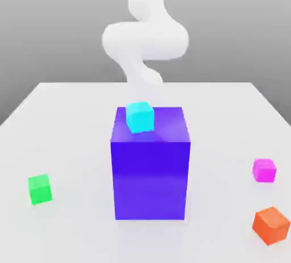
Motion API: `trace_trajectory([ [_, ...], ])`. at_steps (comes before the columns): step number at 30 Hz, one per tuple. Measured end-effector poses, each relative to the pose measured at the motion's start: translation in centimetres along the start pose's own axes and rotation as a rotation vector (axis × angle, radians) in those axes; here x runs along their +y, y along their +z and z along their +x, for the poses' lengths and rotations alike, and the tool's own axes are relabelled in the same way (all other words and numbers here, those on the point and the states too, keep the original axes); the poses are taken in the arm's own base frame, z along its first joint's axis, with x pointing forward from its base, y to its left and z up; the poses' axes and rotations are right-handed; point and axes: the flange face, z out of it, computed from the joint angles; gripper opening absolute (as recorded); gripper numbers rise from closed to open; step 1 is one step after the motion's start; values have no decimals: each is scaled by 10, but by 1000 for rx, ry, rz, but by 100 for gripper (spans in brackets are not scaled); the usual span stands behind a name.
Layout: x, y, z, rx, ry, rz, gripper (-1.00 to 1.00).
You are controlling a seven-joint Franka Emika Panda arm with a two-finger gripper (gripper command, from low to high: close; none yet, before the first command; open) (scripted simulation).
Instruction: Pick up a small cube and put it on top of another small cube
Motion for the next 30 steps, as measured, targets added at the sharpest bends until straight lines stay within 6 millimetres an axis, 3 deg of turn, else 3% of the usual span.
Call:
trace_trajectory([
  [7,-33,107,-77,-232,-239,17,0],
  [15,-50,198,-206,-455,-530,17,0],
  [22,-35,246,-332,-616,-804,-1,0],
  [30,19,267,-472,-756,-1161,-29,0],
])
